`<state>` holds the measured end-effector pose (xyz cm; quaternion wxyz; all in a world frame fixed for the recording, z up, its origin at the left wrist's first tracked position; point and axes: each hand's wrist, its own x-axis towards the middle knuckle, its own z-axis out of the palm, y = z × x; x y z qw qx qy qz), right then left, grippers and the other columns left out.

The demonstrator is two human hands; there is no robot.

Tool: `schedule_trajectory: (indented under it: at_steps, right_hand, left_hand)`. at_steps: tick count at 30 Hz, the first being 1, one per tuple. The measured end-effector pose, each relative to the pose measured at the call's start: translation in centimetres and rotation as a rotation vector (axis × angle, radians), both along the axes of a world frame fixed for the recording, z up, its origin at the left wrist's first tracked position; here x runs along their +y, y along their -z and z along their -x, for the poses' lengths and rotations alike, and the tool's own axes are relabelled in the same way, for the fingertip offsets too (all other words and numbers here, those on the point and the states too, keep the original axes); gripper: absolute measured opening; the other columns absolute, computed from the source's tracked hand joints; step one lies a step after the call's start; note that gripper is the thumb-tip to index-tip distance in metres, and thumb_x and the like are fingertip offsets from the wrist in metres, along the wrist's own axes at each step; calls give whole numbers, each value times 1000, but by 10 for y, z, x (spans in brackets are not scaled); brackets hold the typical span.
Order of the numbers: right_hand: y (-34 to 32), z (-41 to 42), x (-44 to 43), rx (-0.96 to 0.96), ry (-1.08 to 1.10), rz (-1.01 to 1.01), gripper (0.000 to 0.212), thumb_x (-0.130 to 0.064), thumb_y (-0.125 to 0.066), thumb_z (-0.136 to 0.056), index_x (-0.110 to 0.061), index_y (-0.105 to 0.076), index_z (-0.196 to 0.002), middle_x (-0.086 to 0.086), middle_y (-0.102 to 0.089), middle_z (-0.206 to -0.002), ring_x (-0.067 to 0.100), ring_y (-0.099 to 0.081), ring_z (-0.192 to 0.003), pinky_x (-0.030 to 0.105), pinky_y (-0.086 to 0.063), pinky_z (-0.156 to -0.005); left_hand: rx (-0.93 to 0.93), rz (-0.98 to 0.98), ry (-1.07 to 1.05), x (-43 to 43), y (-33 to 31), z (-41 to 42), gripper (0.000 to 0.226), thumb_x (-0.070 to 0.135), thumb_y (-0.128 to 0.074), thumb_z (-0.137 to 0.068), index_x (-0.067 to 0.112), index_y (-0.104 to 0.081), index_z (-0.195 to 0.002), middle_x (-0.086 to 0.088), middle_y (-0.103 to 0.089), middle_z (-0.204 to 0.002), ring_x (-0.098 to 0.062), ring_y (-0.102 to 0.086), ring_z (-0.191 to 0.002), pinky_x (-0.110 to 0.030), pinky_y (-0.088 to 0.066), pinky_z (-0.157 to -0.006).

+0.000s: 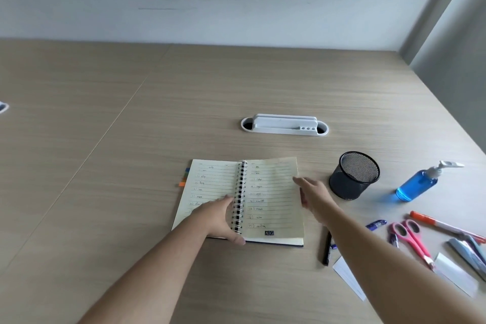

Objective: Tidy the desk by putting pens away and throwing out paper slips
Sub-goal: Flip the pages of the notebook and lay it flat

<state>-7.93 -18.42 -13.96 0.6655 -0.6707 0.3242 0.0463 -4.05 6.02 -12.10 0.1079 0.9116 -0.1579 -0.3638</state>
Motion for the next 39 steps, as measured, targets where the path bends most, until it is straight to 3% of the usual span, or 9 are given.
schedule_trajectory:
  at_steps: [3,7,11,14,20,27,30,33,39]
  right_hand:
    - [0,16,4,34,17,-328,32,-30,-42,-95,-6,-63,-90,8,-71,-70,20,-65,-63,29,-53,-58]
    - [-32,6,21,4,-145,-422,41,-37,-27,-96,-13,-61,-90,4,-68,-85,19,-62,-79,33,-48,-68]
    - [-54,0,61,38,-530,-165,39,-28,-30,-93,-28,-69,-99,-8,-68,-115,13,-59,-109,37,-46,-91]
    - [-51,4,84,75,-748,105,31,-23,-44,-90,-31,-68,-109,-10,-65,-123,9,-59,-112,32,-45,-91]
    - [-27,10,59,97,-708,838,46,-24,-63,-80,-27,-54,-125,-1,-60,-129,16,-58,-109,32,-47,-95]
    - [-5,29,22,242,-689,1001,82,-43,-78,-63,-32,-40,-135,-3,-56,-134,23,-50,-123,33,-41,-100]
    - [-4,26,24,254,-695,1029,84,-43,-79,-62,-33,-40,-135,-4,-56,-135,24,-48,-126,34,-37,-105]
    - [-3,26,25,257,-681,1035,84,-41,-79,-62,-33,-40,-136,-4,-57,-134,26,-47,-125,34,-38,-103]
    - [-6,25,28,263,-696,1071,83,-41,-78,-66,-31,-37,-138,-5,-58,-132,25,-46,-123,33,-37,-99]
  left_hand:
    - [123,128,-114,1,-7,4,125,66,-76,-58,28,-5,-153,6,-12,-162,-16,-17,-149,-41,-21,-121]
    - [127,452,-451,-1,-38,-3,98,74,-52,-72,22,-23,-151,-3,-31,-156,-23,-33,-142,-41,-29,-113]
    - [132,613,-680,6,-72,-28,70,71,-45,-81,24,-50,-133,0,-56,-128,-19,-56,-115,-40,-48,-93]
    - [31,474,-615,15,-74,-34,69,59,-71,-70,15,-58,-121,-1,-63,-116,-20,-61,-100,-32,-50,-79]
    - [-217,261,-628,42,-45,-36,40,11,-78,-69,6,-63,-105,-9,-70,-107,-24,-66,-93,-25,-48,-73]
    - [-228,215,-631,66,5,-39,24,3,-70,-70,10,-50,-80,-2,-56,-75,-22,-52,-67,-24,-39,-54]
    - [-202,104,-618,64,12,-41,38,3,-62,-74,14,-46,-107,-7,-60,-102,-25,-58,-85,-28,-44,-62]
    - [-292,-103,-498,59,5,-46,79,16,-67,-75,20,-23,-140,-9,-41,-135,-29,-44,-123,-38,-44,-90]
    - [-321,-98,271,13,-3,-59,132,53,-81,-60,19,6,-153,-5,6,-163,-23,5,-151,-46,-7,-121]
